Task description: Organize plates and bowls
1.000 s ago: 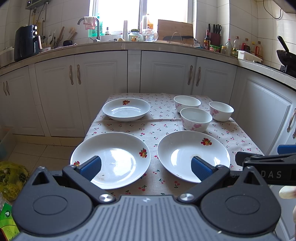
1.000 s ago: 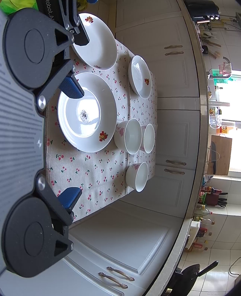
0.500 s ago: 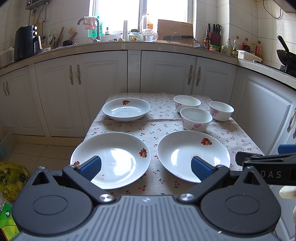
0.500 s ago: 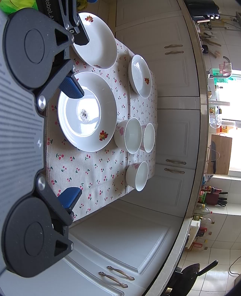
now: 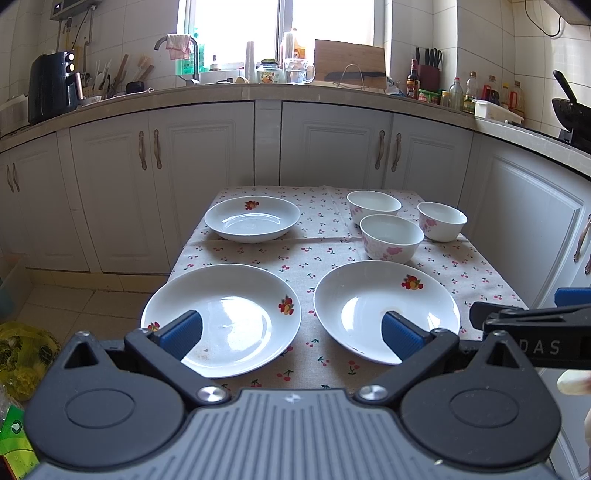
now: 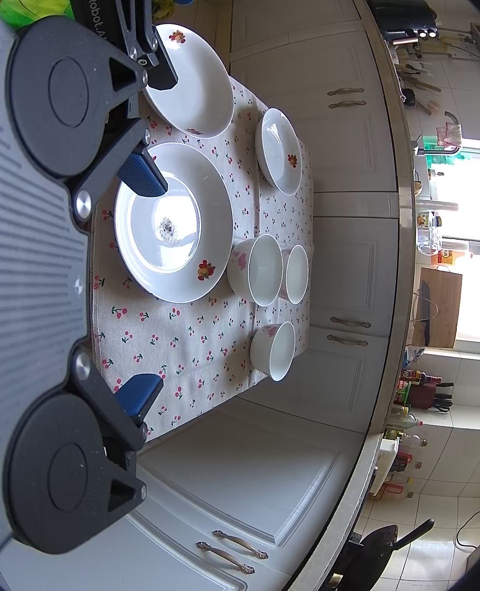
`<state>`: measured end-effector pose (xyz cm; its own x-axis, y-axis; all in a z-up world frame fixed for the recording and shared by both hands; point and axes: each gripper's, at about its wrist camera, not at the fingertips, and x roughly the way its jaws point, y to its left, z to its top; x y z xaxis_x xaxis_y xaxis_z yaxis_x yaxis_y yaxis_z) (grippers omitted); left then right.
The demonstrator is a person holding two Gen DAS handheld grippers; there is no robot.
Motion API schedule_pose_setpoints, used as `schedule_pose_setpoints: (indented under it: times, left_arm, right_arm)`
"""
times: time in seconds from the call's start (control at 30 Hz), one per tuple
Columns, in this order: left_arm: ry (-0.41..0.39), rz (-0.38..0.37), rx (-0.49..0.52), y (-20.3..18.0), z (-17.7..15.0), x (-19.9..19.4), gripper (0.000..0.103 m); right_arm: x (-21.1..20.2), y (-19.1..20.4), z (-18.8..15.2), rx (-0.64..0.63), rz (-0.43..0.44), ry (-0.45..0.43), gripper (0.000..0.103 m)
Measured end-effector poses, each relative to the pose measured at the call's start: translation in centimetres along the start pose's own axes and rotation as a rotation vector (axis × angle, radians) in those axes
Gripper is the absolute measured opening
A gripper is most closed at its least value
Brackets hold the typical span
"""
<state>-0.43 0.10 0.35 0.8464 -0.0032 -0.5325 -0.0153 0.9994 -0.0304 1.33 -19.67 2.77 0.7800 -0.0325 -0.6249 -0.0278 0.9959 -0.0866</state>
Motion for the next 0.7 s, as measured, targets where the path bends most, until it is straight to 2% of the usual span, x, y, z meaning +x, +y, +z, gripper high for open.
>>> schedule_pose_setpoints:
  times: [0.7]
  left_arm:
    - [-0.038, -0.017, 0.020, 0.07, 0.28, -0.15, 0.102]
  right_arm:
    - [-0.16, 0.25, 0.30, -0.006, 0.017, -0.016, 0.103]
